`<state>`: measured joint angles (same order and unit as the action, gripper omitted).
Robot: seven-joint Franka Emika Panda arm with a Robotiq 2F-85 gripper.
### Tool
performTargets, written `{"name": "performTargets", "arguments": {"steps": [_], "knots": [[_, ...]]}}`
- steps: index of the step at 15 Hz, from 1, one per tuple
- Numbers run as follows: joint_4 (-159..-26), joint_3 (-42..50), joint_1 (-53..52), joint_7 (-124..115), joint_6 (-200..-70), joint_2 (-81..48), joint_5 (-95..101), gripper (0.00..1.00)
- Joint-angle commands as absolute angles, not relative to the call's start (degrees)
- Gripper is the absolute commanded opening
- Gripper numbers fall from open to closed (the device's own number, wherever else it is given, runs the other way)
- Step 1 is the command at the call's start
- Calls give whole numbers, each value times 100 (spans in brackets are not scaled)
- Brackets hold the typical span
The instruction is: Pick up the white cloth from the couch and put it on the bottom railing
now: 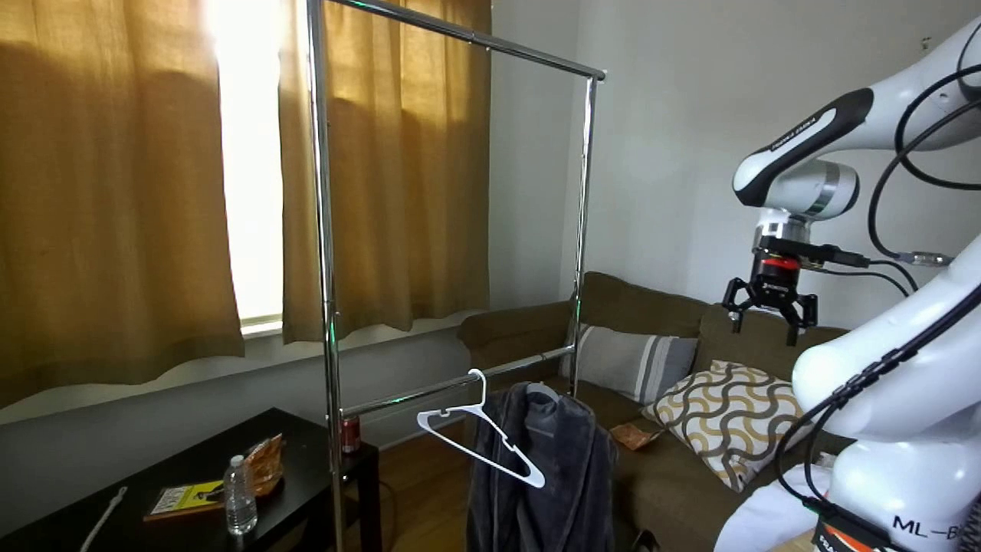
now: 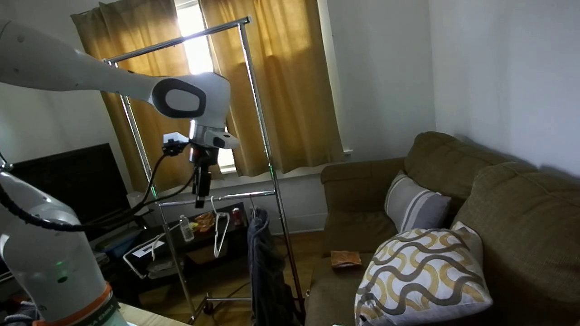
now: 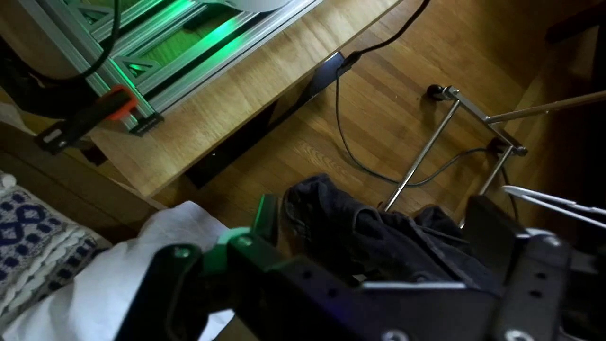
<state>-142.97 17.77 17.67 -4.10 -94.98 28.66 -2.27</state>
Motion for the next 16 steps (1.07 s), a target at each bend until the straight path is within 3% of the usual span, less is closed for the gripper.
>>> {"name": "performTargets", "arguments": {"steps": [1,12,16], "knots": [[-14193,2272,2149,249,-9885,2219,83,100],[-14168,2162,2229,53,-9946,2122,-32,100],[-14096,2268,2387,206,-11551,1238,742,100]]}}
